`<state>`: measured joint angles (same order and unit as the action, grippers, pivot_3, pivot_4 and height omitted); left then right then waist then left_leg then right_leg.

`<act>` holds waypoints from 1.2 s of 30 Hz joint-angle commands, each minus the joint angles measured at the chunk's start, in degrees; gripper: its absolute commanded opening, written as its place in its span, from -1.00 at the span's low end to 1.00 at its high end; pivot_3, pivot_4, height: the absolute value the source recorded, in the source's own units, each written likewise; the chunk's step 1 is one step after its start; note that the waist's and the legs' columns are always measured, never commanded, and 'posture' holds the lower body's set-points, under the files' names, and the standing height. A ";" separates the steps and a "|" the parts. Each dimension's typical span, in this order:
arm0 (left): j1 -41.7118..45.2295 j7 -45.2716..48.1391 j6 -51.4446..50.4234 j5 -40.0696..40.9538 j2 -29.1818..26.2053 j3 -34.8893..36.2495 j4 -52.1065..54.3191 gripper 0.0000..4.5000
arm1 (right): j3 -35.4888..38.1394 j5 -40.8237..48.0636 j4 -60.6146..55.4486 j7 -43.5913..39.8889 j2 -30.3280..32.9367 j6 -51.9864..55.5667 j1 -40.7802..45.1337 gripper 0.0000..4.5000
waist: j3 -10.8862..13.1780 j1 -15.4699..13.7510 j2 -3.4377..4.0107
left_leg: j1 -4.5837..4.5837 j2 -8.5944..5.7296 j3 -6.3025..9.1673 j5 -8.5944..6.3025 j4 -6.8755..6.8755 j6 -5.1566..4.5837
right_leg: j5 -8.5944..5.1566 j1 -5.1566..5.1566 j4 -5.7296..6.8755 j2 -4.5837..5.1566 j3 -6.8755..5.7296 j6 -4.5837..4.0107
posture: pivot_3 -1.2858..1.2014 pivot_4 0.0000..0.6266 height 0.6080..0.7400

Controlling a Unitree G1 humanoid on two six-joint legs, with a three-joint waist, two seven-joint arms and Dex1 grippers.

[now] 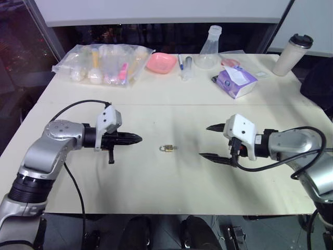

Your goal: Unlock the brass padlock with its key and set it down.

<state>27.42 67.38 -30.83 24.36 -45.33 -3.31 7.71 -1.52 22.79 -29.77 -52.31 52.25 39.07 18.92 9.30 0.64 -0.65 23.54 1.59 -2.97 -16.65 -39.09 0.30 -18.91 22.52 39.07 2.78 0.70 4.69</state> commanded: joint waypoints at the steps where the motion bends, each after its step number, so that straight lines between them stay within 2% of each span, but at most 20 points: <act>1: 1.37 -0.34 1.51 -0.30 0.37 0.56 -0.33 -1.00 | 0.76 0.08 -0.12 -0.13 0.00 -0.94 1.28 0.99 | 0.00 0.01 0.00 | 0.00 0.00 0.00 0.00 0.00 0.00 | 0.00 0.00 0.00 0.00 0.00 0.00 | 0.03 -0.52 0.62; 3: 1.76 0.13 1.49 0.80 1.55 0.67 -0.94 -1.00 | 1.00 0.51 -0.45 0.53 -0.61 -0.40 1.73 0.99 | 0.00 0.03 0.00 | 0.00 0.00 -0.01 0.00 0.00 0.00 | 0.00 0.01 0.00 0.00 0.01 0.00 | 0.03 -0.52 0.62; 5: 2.48 -0.52 2.22 0.47 3.58 -0.05 -2.33 -0.77 | 1.31 1.21 -0.53 0.90 -1.13 0.22 2.25 1.00 | 0.00 -0.01 0.00 | 0.00 0.00 -0.01 0.00 0.00 0.00 | 0.00 0.01 0.02 0.00 0.01 0.00 | 0.03 -0.52 0.62; 8: 2.78 1.35 5.39 -2.09 5.05 -2.87 -5.04 -0.26 | 0.84 0.90 -0.21 0.77 -1.33 0.28 2.75 1.00 | 0.00 -0.01 0.00 | 0.00 0.00 -0.01 0.00 -0.04 0.00 | 0.00 0.00 0.04 -0.01 0.01 0.00 | 0.03 -0.52 0.62; 14: 5.36 3.54 15.85 -8.84 9.37 -9.70 -12.08 0.99 | 0.35 0.13 0.01 1.52 -1.48 0.24 2.71 1.00 | 0.00 -0.14 0.00 | 0.00 -0.01 -0.01 0.01 -0.05 0.00 | 0.00 0.00 0.04 -0.03 0.01 0.01 | 0.03 -0.52 0.62; 18: 9.56 3.78 27.21 -15.30 14.71 -14.02 -25.63 0.99 | 1.07 0.30 -2.12 2.99 -1.29 1.17 0.95 1.00 | 0.00 -0.30 0.00 | 0.00 -0.03 -0.02 0.00 -0.06 0.00 | 0.00 0.00 0.03 -0.04 0.01 0.01 | 0.03 -0.52 0.62; 24: 15.30 2.28 36.41 -20.24 20.38 -15.27 -41.54 0.99 | 2.27 0.66 -4.23 4.77 -1.05 2.38 -0.80 1.00 | 0.01 -0.03 -0.02 | 0.05 -0.01 -0.04 0.00 -0.06 -0.02 | 0.01 0.08 0.05 -0.10 0.04 0.01 | 0.03 -0.52 0.62; 31: 18.52 2.12 41.34 -23.13 24.80 -15.64 -51.99 0.99 | 3.06 0.89 -5.90 6.39 -0.94 3.28 -1.99 1.00 | 0.01 -0.35 -0.02 | 0.04 -0.03 -0.03 0.00 -0.10 -0.02 | 0.01 0.03 0.06 -0.08 0.03 0.02 | 0.03 -0.52 0.62; 34: 18.12 3.81 41.68 -23.21 25.72 -16.26 -51.37 0.59 | 3.27 1.05 -6.37 6.78 -0.92 3.71 -2.14 1.00 | 0.01 -0.67 -0.02 | 0.01 -0.03 -0.03 0.00 -0.11 -0.02 | 0.01 -0.02 0.06 -0.07 0.03 0.02 | 0.03 -0.52 0.62; 36: 17.69 4.58 42.36 -23.83 26.01 -16.88 -50.78 0.20 | 3.18 1.00 -6.38 6.81 -0.85 3.79 -2.04 1.00 | 0.01 -0.94 -0.02 | 0.01 -0.03 -0.03 0.00 -0.13 -0.02 | 0.01 -0.02 0.06 -0.07 0.03 0.03 | 0.03 -0.52 0.62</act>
<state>45.66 71.96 10.82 2.33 -19.49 -19.13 -43.31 -0.27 23.38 -34.21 -45.72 50.87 43.14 16.41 9.30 -0.30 -0.67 23.54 1.55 -3.00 -16.65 -39.23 0.28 -18.90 22.50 39.13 2.71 0.73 4.71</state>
